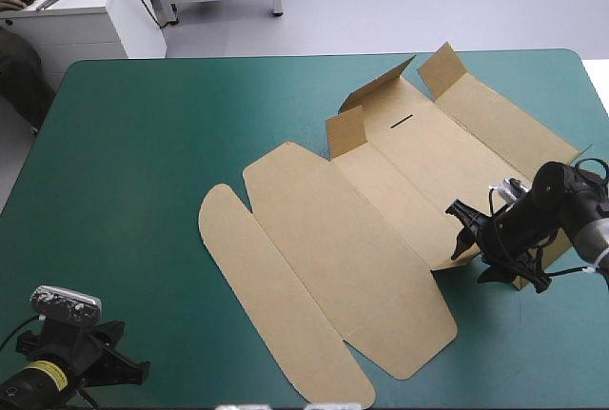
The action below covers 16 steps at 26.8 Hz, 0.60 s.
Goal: Fold the box
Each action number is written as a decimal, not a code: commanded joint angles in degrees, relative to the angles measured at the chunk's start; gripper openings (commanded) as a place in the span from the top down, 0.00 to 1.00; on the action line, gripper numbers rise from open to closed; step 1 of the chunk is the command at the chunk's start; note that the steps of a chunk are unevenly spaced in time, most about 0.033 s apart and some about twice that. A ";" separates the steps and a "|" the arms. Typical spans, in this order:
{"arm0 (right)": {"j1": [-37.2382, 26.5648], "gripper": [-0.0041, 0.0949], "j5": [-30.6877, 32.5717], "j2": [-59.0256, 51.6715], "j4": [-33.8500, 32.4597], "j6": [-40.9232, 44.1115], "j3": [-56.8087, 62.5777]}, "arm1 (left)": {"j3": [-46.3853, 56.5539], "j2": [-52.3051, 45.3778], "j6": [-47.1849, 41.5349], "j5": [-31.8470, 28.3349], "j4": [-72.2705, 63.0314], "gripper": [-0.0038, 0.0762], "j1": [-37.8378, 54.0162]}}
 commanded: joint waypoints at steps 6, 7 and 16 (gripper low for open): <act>0.00 0.47 -7.12 -0.91 2.67 0.10 -1.92 | -1.40 0.81 -0.09 -3.29 -0.23 0.96 -0.26; 0.00 0.48 -7.43 -0.91 2.67 0.10 -1.92 | -1.40 0.81 -0.09 -3.29 -0.23 0.96 -0.26; 0.00 0.80 -8.73 -0.86 0.52 1.89 -1.92 | -1.40 0.81 -0.09 -3.29 -0.23 0.96 -0.26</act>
